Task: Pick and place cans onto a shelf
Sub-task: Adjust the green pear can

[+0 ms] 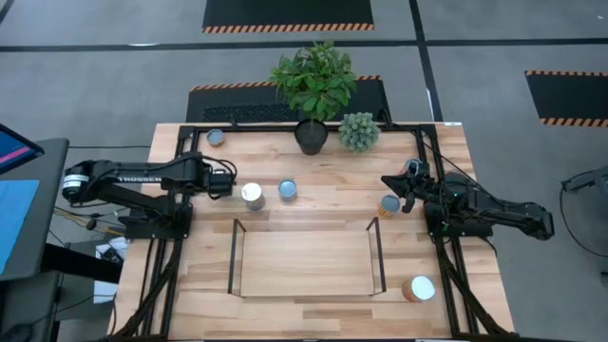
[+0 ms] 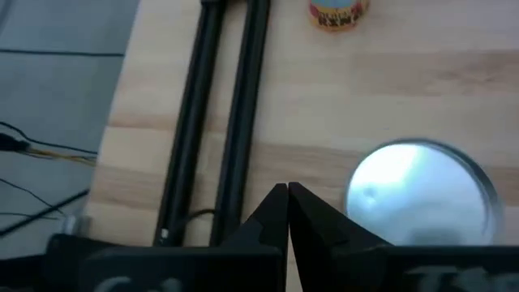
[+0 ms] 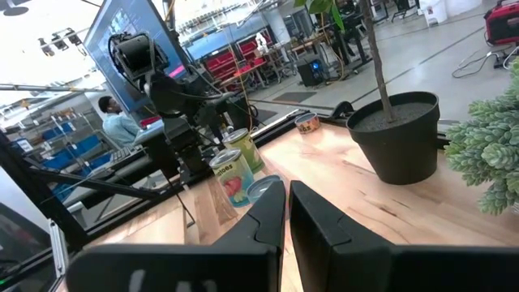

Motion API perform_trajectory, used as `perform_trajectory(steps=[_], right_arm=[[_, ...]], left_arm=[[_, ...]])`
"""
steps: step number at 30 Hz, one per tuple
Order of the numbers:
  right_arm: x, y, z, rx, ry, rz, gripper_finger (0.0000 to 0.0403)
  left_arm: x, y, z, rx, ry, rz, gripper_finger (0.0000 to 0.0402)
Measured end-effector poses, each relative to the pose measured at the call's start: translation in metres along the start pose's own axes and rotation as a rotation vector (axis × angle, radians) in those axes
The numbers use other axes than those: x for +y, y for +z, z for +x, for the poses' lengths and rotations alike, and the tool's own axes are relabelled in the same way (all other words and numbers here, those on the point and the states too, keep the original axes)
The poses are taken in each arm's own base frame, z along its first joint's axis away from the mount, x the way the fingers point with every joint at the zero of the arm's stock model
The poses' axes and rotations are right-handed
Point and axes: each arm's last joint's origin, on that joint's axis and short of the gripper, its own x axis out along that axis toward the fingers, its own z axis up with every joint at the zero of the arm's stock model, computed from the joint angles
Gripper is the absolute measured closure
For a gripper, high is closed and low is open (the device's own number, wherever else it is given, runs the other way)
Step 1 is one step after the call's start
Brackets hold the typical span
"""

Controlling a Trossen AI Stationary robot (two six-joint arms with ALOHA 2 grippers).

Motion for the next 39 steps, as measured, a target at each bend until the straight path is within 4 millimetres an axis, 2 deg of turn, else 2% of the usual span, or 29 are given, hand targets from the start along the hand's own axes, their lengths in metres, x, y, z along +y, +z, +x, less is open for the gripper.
perform_trajectory(steps=[9, 15, 21, 25, 35, 37, 39], right_arm=[[0.000, 0.000, 0.000, -0.003, 0.002, 0.001, 0.0356], [0.000, 0.001, 0.000, -0.007, 0.003, 0.002, 0.0356], [0.000, 0.001, 0.000, -0.008, 0.004, 0.002, 0.0356], [0.000, 0.001, 0.000, -0.007, 0.004, 0.001, 0.0356], [0.000, 0.000, 0.000, -0.005, 0.002, -0.001, 0.0356], [0.000, 0.000, 0.000, -0.005, 0.003, -0.001, 0.0356], [0.000, 0.000, 0.000, -0.003, 0.002, 0.000, 0.0356]], left_arm=[[-0.020, -0.001, 0.015, 0.016, 0.099, 0.057, 0.0401], [-0.039, -0.002, 0.025, 0.022, 0.067, 0.071, 0.0401], [-0.049, -0.001, 0.030, 0.016, 0.046, 0.099, 0.0401], [-0.057, 0.002, 0.022, 0.039, -0.018, 0.072, 0.0401], [-0.081, 0.025, -0.012, 0.071, -0.267, 0.149, 0.0401], [-0.079, 0.029, -0.017, 0.052, -0.256, 0.160, 0.0401], [-0.071, 0.033, -0.020, 0.020, -0.173, 0.182, 0.0401]])
